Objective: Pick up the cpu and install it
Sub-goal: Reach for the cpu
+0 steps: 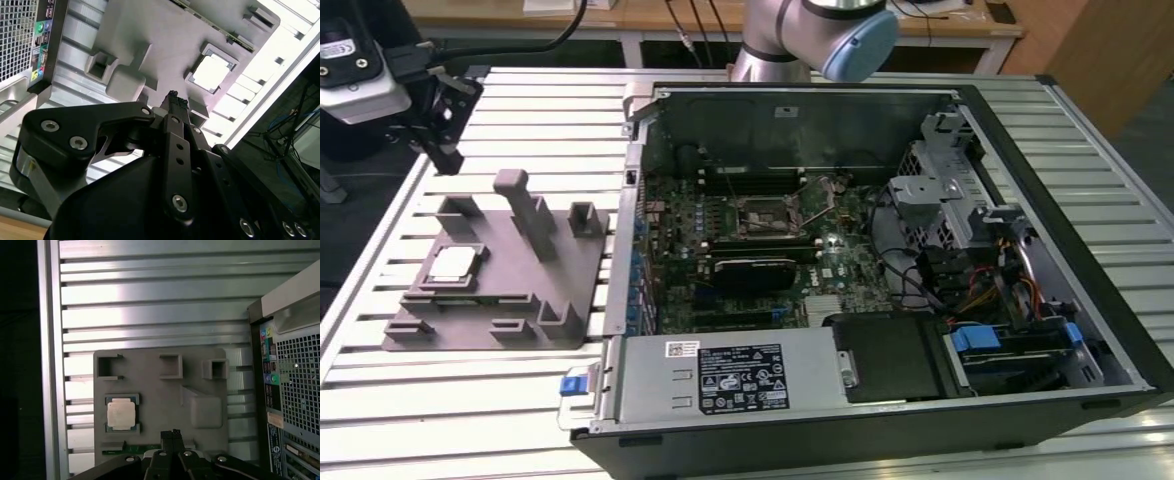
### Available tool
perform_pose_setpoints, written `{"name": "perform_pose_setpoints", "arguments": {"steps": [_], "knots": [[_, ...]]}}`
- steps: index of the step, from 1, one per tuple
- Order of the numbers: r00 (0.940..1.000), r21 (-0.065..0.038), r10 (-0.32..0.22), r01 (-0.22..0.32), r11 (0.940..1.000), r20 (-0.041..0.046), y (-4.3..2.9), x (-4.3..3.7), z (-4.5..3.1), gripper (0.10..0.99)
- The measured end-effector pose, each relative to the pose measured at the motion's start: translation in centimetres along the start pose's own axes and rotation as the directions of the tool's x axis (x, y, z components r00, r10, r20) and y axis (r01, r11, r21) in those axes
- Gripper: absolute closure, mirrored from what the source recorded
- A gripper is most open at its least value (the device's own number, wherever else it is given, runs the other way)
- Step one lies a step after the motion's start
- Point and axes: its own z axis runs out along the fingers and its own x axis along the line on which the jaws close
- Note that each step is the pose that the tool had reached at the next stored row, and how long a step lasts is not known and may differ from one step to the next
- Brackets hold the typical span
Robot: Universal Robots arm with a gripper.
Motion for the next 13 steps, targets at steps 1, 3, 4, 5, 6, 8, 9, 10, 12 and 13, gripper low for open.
{"name": "perform_pose_setpoints", "arguments": {"steps": [1,3,4,5,6,8,9,10,12,13], "knots": [[1.0000,0.000,0.000,0.000,1.0000,0.0000,-0.01,0.09,0.09,0.980],[1.0000,0.000,0.000,0.000,1.0000,-0.0001,-0.03,0.29,0.26,0.980],[1.0000,0.000,0.000,0.000,1.0000,0.0000,-0.05,0.38,0.35,0.980],[1.0000,0.000,0.000,0.000,1.0000,-0.0001,-0.06,0.48,0.44,0.980],[1.0000,0.000,0.000,0.000,1.0000,-0.0001,-0.07,0.58,0.52,0.980],[1.0000,0.000,0.000,0.000,1.0000,-0.0001,-0.09,0.73,0.69,0.980],[1.0000,0.000,0.000,0.000,1.0000,-0.0001,-0.10,0.81,0.77,0.980],[1.0000,0.000,0.000,0.000,1.0000,0.0000,-0.11,0.90,0.86,0.980],[1.0000,0.000,0.000,0.000,1.0000,0.0000,-0.13,1.13,1.08,0.980],[1.0000,0.000,0.000,0.000,1.0000,-0.0001,-0.15,1.26,1.19,0.980]]}}
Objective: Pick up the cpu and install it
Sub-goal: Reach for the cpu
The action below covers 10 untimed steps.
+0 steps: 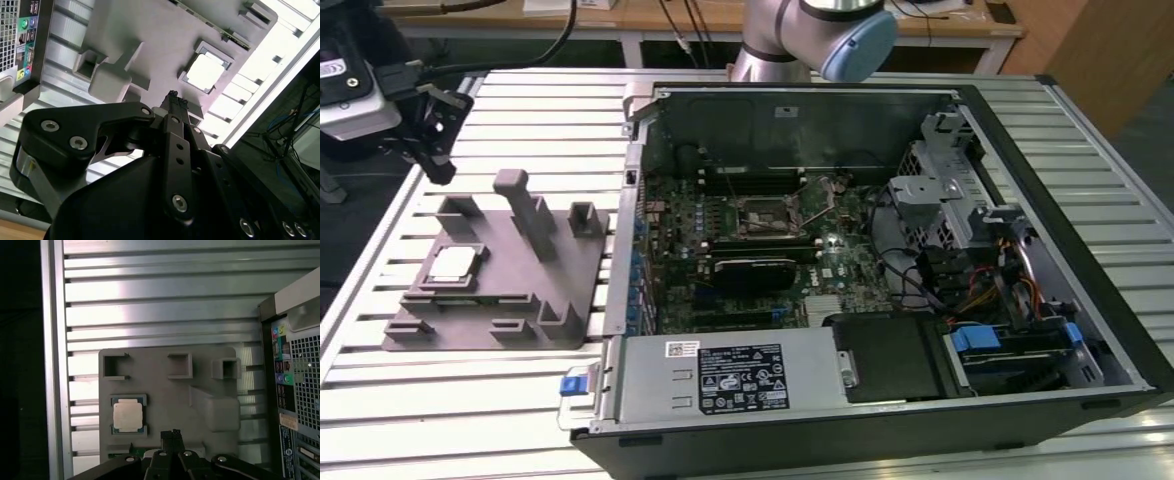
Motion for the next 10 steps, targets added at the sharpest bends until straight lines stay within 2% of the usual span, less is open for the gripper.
{"name": "perform_pose_setpoints", "arguments": {"steps": [10], "knots": [[1.0000,0.000,0.000,0.000,1.0000,0.0000,-0.14,1.06,1.40,0.980]]}}
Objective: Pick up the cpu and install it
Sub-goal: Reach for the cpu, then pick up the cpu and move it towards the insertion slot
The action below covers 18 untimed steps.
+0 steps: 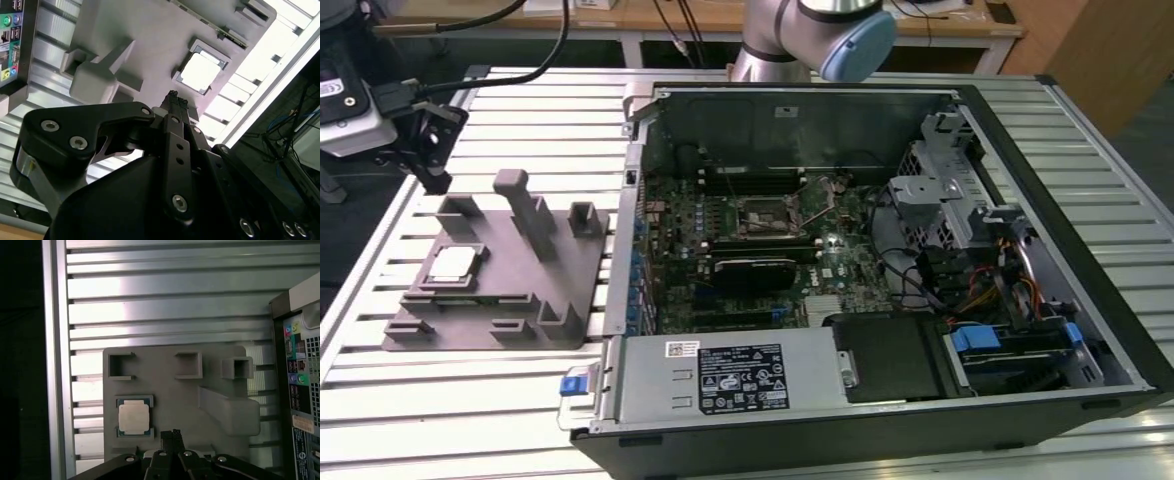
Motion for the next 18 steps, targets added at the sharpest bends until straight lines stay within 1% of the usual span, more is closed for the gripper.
{"name": "perform_pose_setpoints", "arguments": {"steps": [4,7,18], "knots": [[1.0000,0.001,0.000,0.000,1.0000,-0.0001,-0.05,0.38,0.52,0.980],[1.0000,0.001,0.000,0.000,1.0000,-0.0002,-0.08,0.50,0.84,0.980],[1.0000,0.002,0.000,0.000,1.0000,-0.0001,-0.10,0.73,1.07,0.980]]}}
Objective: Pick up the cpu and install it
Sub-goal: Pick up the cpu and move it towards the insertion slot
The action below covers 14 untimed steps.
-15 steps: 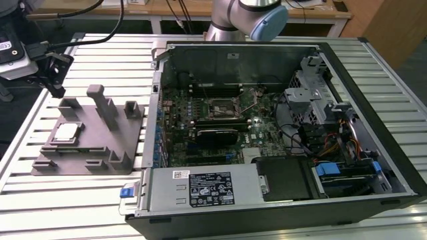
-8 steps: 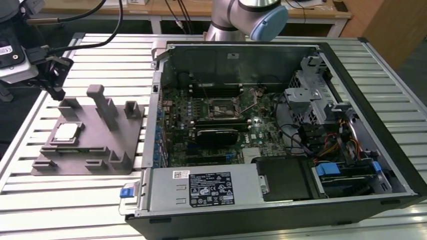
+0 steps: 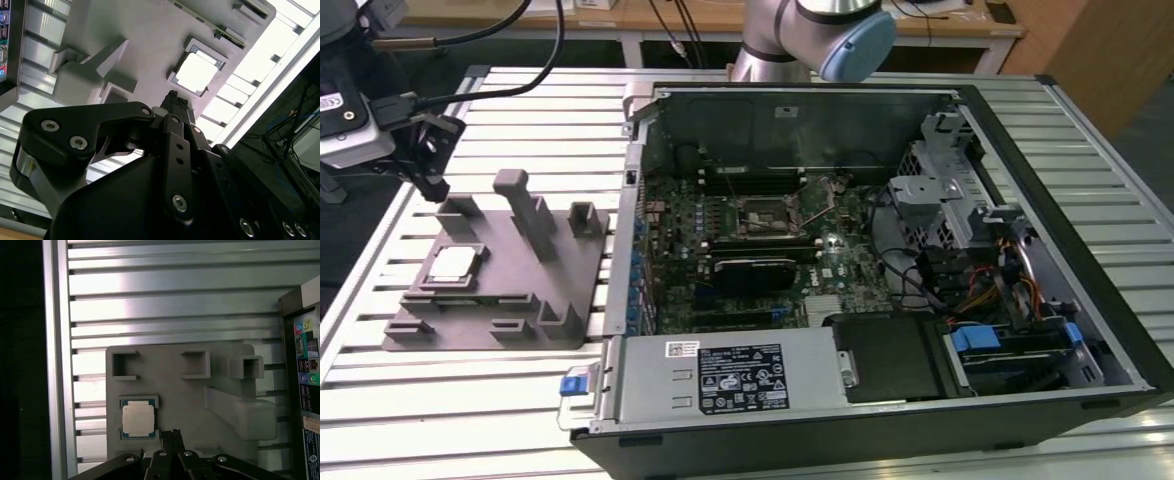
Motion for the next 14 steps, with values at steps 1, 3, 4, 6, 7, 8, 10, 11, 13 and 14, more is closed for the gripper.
{"name": "perform_pose_setpoints", "arguments": {"steps": [1,3,4,6,7,8,10,11,13,14], "knots": [[1.0000,0.000,0.000,0.000,1.0000,0.0000,-0.01,0.04,0.02,0.980],[1.0000,0.000,0.000,0.000,1.0000,-0.0001,-0.01,0.11,0.06,0.980],[1.0000,0.000,0.000,0.000,1.0000,0.0000,-0.02,0.15,0.09,0.980],[1.0000,0.000,0.000,0.000,1.0000,-0.0001,-0.02,0.22,0.13,0.980],[1.0000,0.000,0.000,0.000,1.0000,0.0000,-0.03,0.25,0.16,0.980],[1.0000,0.000,0.000,0.000,1.0000,0.0000,-0.03,0.28,0.20,0.980],[1.0000,0.000,0.000,0.000,1.0000,0.0000,-0.04,0.35,0.28,0.980],[1.0000,0.000,0.000,0.000,1.0000,0.0000,-0.05,0.39,0.34,0.980],[1.0000,0.000,0.000,0.000,1.0000,0.0000,-0.06,0.48,0.42,0.980],[1.0000,0.000,0.000,0.000,1.0000,0.0000,-0.06,0.52,0.46,0.980]]}}
